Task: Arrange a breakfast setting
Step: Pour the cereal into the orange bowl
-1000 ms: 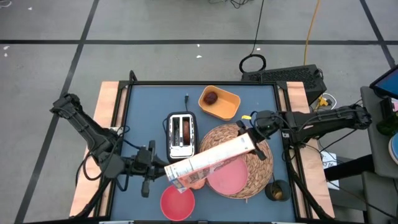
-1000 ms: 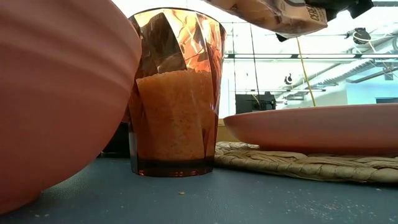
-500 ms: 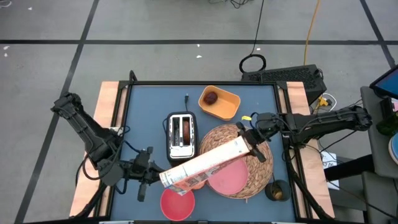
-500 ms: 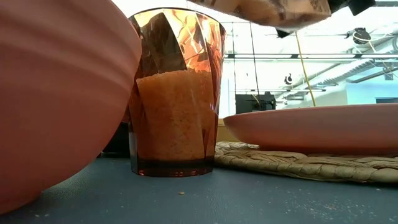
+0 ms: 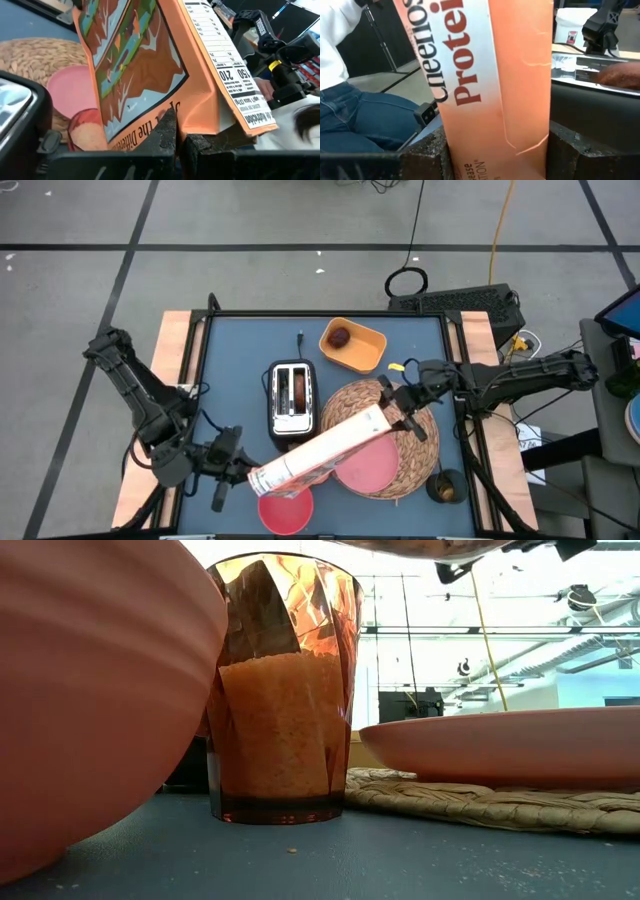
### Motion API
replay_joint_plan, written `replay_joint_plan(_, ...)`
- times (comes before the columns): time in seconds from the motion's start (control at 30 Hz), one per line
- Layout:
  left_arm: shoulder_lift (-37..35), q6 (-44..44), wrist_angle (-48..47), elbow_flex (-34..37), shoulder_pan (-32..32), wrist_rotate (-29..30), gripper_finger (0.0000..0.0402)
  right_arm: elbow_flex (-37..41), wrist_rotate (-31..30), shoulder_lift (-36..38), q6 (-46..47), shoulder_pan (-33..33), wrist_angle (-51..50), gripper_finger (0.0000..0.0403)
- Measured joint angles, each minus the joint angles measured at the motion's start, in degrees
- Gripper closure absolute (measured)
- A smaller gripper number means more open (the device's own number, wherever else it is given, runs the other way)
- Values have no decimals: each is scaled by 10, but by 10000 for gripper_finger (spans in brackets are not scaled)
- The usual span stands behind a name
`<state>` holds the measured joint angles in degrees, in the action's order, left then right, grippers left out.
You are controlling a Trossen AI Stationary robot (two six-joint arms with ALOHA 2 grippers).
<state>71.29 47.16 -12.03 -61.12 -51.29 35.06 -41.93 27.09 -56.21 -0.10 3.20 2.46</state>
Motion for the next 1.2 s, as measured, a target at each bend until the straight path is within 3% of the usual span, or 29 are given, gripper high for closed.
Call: replay_joint_plan(1.2,40,9,19,0,-3,-23,401,0,2,0,6,0,31,202)
